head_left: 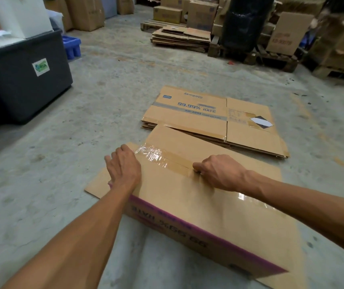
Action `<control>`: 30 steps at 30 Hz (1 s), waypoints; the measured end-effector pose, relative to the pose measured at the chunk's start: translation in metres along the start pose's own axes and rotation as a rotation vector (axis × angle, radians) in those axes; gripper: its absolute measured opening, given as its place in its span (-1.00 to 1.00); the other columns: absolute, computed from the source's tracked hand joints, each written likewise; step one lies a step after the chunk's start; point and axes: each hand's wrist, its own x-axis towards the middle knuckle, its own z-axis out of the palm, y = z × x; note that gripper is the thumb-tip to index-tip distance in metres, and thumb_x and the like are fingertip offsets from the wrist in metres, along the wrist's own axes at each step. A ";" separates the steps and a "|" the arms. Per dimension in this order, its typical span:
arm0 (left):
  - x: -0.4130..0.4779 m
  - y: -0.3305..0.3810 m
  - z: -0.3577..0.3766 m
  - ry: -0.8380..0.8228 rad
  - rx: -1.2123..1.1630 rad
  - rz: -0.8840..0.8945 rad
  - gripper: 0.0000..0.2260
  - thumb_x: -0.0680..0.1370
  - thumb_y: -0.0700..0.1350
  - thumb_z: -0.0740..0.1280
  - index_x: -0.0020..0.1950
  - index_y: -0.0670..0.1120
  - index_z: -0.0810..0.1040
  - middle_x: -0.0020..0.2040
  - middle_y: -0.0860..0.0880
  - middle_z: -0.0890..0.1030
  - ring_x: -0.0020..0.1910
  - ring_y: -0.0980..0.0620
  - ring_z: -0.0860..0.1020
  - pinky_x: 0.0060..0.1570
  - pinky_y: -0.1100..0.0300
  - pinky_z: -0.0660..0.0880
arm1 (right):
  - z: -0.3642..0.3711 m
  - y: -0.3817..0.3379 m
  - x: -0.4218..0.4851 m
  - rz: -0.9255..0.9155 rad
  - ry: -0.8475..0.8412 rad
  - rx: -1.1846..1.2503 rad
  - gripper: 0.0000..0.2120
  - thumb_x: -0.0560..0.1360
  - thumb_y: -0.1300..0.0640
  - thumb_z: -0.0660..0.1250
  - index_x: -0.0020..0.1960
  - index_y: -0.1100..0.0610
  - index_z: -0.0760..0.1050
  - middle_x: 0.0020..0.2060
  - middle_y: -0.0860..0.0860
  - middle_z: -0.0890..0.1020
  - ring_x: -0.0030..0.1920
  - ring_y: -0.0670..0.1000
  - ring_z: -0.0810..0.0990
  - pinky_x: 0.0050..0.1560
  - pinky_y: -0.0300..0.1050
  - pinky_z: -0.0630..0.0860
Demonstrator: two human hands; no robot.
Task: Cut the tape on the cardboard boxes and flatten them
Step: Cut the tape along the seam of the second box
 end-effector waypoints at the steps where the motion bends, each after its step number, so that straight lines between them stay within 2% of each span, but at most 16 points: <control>1: -0.002 0.006 -0.001 0.036 0.056 0.035 -0.78 0.57 -0.25 0.15 0.19 -0.17 0.42 0.08 -0.15 0.54 0.04 -0.13 0.51 0.08 0.00 0.32 | 0.001 -0.001 -0.001 0.003 -0.004 0.001 -0.81 0.63 0.12 0.08 0.12 0.00 0.45 -0.17 0.07 0.62 -0.19 0.17 0.61 -0.20 0.03 0.55; 3: -0.006 0.025 0.002 0.121 0.082 0.224 -0.66 0.49 -0.29 0.19 0.26 -0.15 0.37 0.14 -0.13 0.48 0.11 -0.12 0.44 0.17 0.00 0.29 | 0.000 -0.002 -0.003 0.000 -0.018 -0.015 -0.80 0.62 0.13 0.09 0.16 0.01 0.45 -0.19 0.09 0.61 -0.20 0.19 0.60 -0.20 0.04 0.54; 4: -0.008 0.035 0.006 0.106 0.024 0.353 -0.63 0.49 -0.27 0.21 0.30 -0.15 0.37 0.19 -0.13 0.47 0.18 -0.12 0.42 0.25 0.00 0.28 | -0.002 -0.003 0.000 -0.001 -0.025 -0.035 -0.80 0.63 0.13 0.09 0.16 0.02 0.44 -0.23 0.09 0.57 -0.24 0.20 0.57 -0.22 0.03 0.53; 5: -0.013 0.049 0.012 0.044 -0.061 0.462 -0.63 0.53 -0.21 0.21 0.35 -0.13 0.36 0.28 -0.13 0.45 0.28 -0.13 0.39 0.34 -0.01 0.25 | -0.004 0.000 0.001 0.000 -0.033 -0.059 -0.81 0.63 0.13 0.09 0.16 0.03 0.44 -0.26 0.09 0.53 -0.27 0.20 0.52 -0.25 0.02 0.49; 7: -0.020 0.068 0.024 -0.138 -0.164 0.544 -0.60 0.64 -0.04 0.10 0.46 -0.10 0.30 0.49 -0.16 0.30 0.50 -0.11 0.20 0.49 -0.01 0.08 | -0.009 0.001 0.005 0.004 -0.063 -0.099 -0.81 0.64 0.12 0.10 0.17 0.05 0.44 -0.28 0.10 0.46 -0.28 0.19 0.46 -0.27 -0.01 0.38; 9: -0.023 0.073 0.033 -0.236 -0.127 0.536 -0.53 0.67 0.04 -0.02 0.58 -0.05 0.13 0.60 -0.12 0.07 0.59 -0.05 -0.02 0.54 0.00 -0.10 | -0.012 0.001 0.004 -0.009 -0.084 -0.132 -0.78 0.65 0.12 0.11 0.21 0.07 0.46 -0.28 0.09 0.43 -0.26 0.18 0.44 -0.26 -0.03 0.33; 11: -0.020 0.073 0.037 -0.251 -0.094 0.524 -0.50 0.68 0.06 -0.06 0.61 -0.03 0.03 0.62 -0.10 -0.03 0.59 -0.02 -0.10 0.54 -0.01 -0.17 | -0.013 0.004 -0.004 -0.024 -0.084 -0.159 -0.76 0.65 0.13 0.11 0.23 0.07 0.48 -0.31 0.06 0.39 -0.27 0.17 0.43 -0.27 -0.05 0.31; 15: -0.017 0.073 0.035 -0.244 -0.067 0.543 -0.49 0.67 0.06 -0.08 0.62 -0.02 -0.01 0.62 -0.11 -0.04 0.59 -0.04 -0.10 0.54 -0.04 -0.16 | -0.009 0.022 -0.037 0.009 -0.087 -0.127 -0.79 0.63 0.12 0.12 0.17 0.04 0.48 -0.34 0.05 0.38 -0.26 0.20 0.42 -0.27 -0.04 0.28; 19: -0.016 0.071 0.036 -0.242 -0.066 0.552 -0.49 0.67 0.06 -0.07 0.61 -0.04 0.00 0.61 -0.12 -0.01 0.59 -0.07 -0.07 0.54 -0.06 -0.14 | 0.006 0.040 -0.081 0.078 -0.057 -0.025 -0.82 0.63 0.08 0.11 0.15 -0.01 0.45 -0.27 0.08 0.55 -0.23 0.22 0.55 -0.28 -0.03 0.37; 22: -0.018 0.074 0.040 -0.236 -0.059 0.554 -0.49 0.67 0.06 -0.07 0.61 -0.04 0.00 0.61 -0.13 0.00 0.59 -0.09 -0.05 0.54 -0.07 -0.13 | 0.014 0.048 -0.102 0.118 -0.034 0.011 -0.84 0.63 0.06 0.11 0.15 -0.03 0.42 -0.23 0.12 0.61 -0.23 0.25 0.57 -0.31 -0.02 0.37; 27: -0.020 0.080 0.043 -0.259 -0.021 0.544 -0.48 0.66 0.06 -0.09 0.61 -0.03 -0.02 0.61 -0.13 -0.02 0.59 -0.10 -0.06 0.53 -0.08 -0.13 | 0.018 0.050 -0.107 0.118 -0.030 0.000 -0.86 0.62 0.08 0.13 0.14 -0.01 0.43 -0.28 0.12 0.59 -0.28 0.24 0.56 -0.30 0.04 0.49; 30: -0.029 0.093 0.039 -0.276 0.011 0.467 -0.47 0.66 0.03 -0.06 0.61 -0.10 0.01 0.60 -0.19 -0.01 0.59 -0.15 -0.08 0.53 -0.10 -0.15 | 0.015 0.049 -0.104 0.119 -0.073 -0.012 -0.87 0.61 0.10 0.15 0.12 0.02 0.43 -0.29 0.13 0.56 -0.30 0.25 0.52 -0.34 0.02 0.44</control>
